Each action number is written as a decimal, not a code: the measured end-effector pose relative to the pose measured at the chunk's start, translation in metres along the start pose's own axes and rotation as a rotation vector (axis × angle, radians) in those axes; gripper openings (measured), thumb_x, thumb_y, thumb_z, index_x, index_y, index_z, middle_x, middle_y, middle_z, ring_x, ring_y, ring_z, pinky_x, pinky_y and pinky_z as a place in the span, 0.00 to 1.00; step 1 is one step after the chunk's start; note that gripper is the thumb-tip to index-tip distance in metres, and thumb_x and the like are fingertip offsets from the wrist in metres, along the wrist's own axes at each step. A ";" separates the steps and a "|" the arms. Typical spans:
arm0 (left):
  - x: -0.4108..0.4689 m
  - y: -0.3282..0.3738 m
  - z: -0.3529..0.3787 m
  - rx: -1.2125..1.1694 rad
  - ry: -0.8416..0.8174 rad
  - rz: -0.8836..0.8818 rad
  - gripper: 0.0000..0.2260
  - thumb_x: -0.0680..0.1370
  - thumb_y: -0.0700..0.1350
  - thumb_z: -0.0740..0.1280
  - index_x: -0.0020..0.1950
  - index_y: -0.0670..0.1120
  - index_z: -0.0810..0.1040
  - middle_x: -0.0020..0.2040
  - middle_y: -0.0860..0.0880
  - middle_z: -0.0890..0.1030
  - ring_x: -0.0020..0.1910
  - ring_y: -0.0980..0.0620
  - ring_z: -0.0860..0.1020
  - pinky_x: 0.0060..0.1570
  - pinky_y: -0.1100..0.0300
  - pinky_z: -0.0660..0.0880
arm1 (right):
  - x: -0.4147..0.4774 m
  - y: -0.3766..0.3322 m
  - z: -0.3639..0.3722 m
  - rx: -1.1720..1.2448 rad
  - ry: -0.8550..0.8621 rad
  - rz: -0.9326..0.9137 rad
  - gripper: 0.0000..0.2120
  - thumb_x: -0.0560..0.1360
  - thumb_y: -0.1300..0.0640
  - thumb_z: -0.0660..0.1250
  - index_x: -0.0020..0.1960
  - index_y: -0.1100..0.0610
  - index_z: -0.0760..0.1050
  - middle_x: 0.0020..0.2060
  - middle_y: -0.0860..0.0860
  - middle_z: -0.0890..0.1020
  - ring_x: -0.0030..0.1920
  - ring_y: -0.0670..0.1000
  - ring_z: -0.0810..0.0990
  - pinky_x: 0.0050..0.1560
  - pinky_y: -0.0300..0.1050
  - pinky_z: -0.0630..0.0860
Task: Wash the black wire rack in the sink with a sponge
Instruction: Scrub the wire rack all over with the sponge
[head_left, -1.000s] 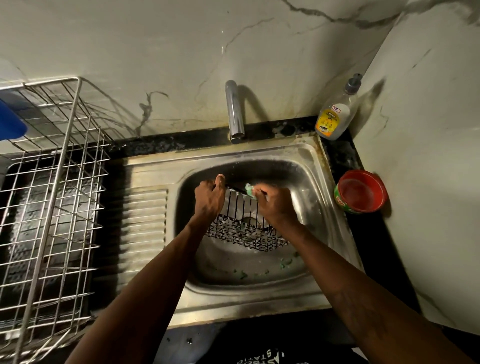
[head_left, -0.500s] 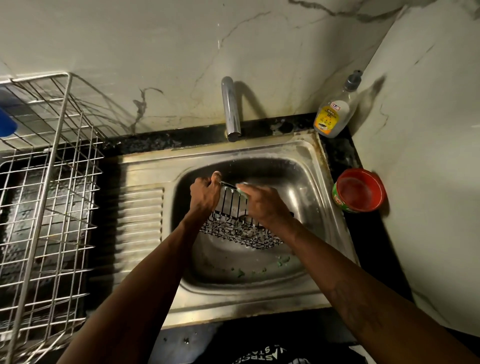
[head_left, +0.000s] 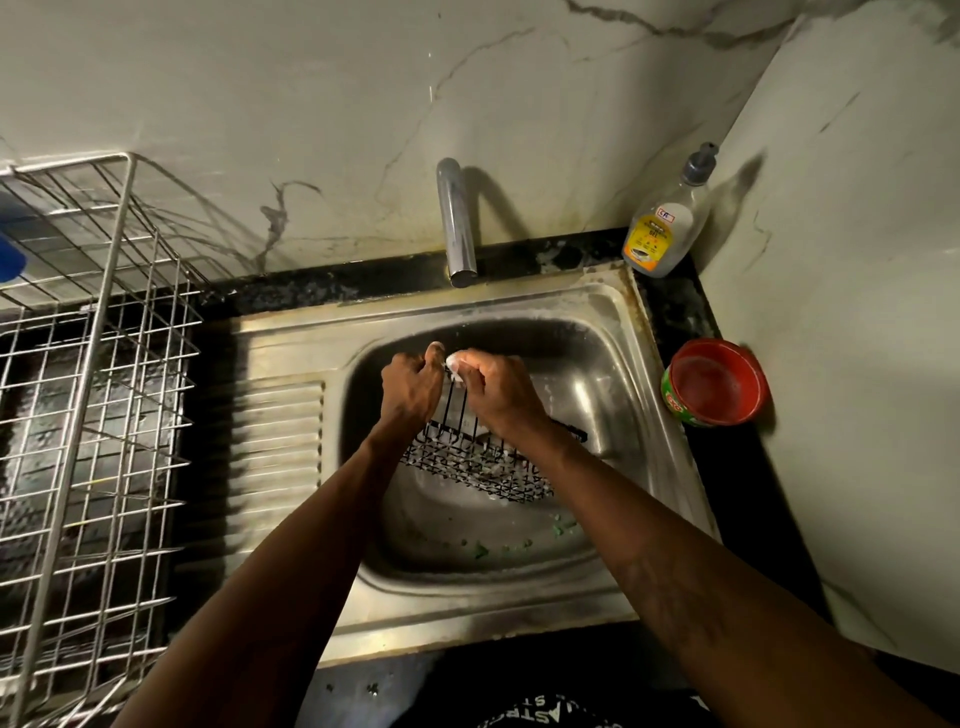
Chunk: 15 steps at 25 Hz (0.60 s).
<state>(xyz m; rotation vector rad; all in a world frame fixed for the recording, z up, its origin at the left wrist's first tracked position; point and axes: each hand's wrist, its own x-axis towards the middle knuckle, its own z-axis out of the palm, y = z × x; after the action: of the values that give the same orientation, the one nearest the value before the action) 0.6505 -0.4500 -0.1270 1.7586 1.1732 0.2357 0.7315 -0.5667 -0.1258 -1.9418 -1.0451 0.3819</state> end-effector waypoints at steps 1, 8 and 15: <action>0.000 -0.001 0.000 0.007 0.000 0.005 0.22 0.83 0.55 0.62 0.32 0.44 0.72 0.27 0.50 0.69 0.25 0.55 0.65 0.26 0.61 0.62 | 0.003 0.001 -0.001 0.017 0.024 -0.016 0.14 0.83 0.54 0.62 0.59 0.60 0.82 0.50 0.55 0.87 0.47 0.51 0.85 0.50 0.46 0.82; -0.005 -0.013 -0.008 -0.143 0.068 -0.076 0.19 0.80 0.55 0.68 0.34 0.48 0.69 0.35 0.44 0.75 0.36 0.50 0.72 0.39 0.55 0.71 | -0.074 0.082 -0.035 -0.233 -0.128 0.205 0.15 0.85 0.48 0.55 0.59 0.53 0.77 0.39 0.52 0.84 0.37 0.53 0.82 0.37 0.48 0.79; -0.005 -0.015 -0.013 -0.103 -0.017 0.094 0.25 0.76 0.66 0.67 0.41 0.44 0.81 0.35 0.46 0.82 0.33 0.50 0.79 0.41 0.55 0.79 | -0.066 0.092 -0.037 -0.114 0.004 0.311 0.11 0.83 0.58 0.62 0.58 0.61 0.81 0.50 0.58 0.86 0.51 0.57 0.84 0.51 0.43 0.77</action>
<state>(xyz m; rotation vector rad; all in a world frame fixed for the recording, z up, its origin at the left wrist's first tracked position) 0.6310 -0.4452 -0.1310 1.7237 1.0495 0.3312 0.7620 -0.6639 -0.1875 -2.2135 -0.7753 0.4986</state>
